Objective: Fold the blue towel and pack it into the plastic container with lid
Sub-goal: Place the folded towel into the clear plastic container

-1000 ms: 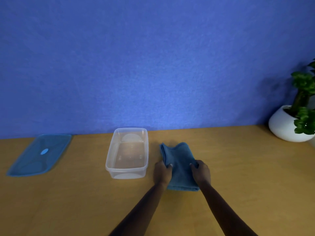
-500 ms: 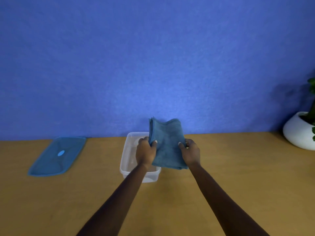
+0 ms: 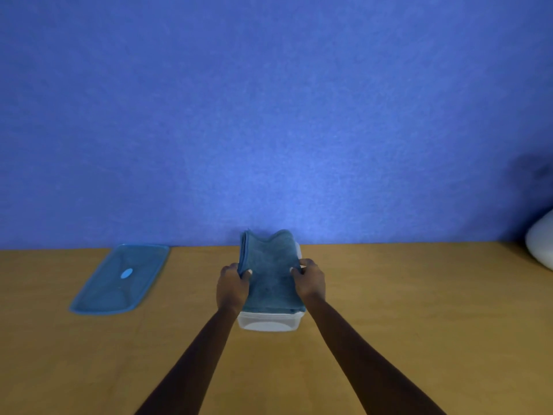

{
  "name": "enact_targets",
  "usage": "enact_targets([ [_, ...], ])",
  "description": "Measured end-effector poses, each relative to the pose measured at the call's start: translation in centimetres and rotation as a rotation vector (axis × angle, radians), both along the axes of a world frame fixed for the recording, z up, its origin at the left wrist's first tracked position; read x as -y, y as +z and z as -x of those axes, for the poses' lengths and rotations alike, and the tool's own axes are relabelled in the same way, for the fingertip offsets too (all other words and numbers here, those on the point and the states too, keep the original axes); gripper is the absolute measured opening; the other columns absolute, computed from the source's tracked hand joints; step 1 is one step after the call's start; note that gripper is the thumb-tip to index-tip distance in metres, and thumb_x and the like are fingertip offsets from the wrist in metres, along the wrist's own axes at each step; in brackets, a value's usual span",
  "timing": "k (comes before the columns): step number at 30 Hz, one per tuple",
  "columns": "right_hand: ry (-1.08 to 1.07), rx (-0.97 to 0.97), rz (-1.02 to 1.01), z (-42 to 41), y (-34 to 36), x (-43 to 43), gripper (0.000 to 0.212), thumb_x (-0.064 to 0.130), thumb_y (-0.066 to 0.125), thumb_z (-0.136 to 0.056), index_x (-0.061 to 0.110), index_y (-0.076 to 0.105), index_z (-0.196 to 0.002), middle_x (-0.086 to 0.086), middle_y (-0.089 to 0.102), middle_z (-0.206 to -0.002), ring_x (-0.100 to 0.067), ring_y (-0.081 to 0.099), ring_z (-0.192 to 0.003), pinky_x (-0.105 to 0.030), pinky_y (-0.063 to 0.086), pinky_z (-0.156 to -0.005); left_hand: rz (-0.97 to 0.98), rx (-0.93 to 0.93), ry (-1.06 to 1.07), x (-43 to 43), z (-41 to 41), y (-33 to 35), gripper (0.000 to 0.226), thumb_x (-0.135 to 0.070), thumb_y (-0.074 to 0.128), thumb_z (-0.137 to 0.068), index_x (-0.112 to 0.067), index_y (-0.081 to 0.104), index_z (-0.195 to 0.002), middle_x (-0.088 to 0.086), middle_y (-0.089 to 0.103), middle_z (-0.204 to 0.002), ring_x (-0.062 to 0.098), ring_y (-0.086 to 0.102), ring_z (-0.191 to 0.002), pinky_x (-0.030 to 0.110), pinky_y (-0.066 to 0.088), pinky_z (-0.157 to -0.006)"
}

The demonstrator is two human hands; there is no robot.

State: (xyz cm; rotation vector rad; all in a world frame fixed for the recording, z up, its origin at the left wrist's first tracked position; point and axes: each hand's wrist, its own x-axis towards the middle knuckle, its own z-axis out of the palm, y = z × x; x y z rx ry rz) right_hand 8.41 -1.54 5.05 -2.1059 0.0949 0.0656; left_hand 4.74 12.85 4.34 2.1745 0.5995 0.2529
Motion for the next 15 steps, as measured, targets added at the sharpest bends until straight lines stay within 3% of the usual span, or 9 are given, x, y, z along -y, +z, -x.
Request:
enact_targets([
  [9,-0.009,0.026,0.087,-0.3,-0.4,-0.8,0.037,0.017,0.048,-0.094,0.010,0.045,-0.130,-0.016,0.064,-0.121,-0.032,0.060,-0.110,-0.042,0.052,-0.092,-0.250,-0.079,0.051,-0.3,-0.7,-0.7,0.035,-0.028,0.050,-0.092,-0.002,0.059,-0.115,0.016,0.062,-0.120,0.036,0.046,-0.116,0.041,0.039,-0.096],
  [15,0.036,0.044,0.388,-0.3,-1.1,-0.3,0.041,0.029,0.048,-0.094,0.017,0.041,-0.132,-0.008,0.061,-0.126,-0.029,0.053,-0.118,-0.040,0.048,-0.094,-0.321,-0.134,-0.029,-0.3,-0.8,-1.6,0.041,-0.031,0.046,-0.094,-0.008,0.051,-0.128,0.009,0.056,-0.130,0.033,0.048,-0.117,0.041,0.041,-0.097],
])
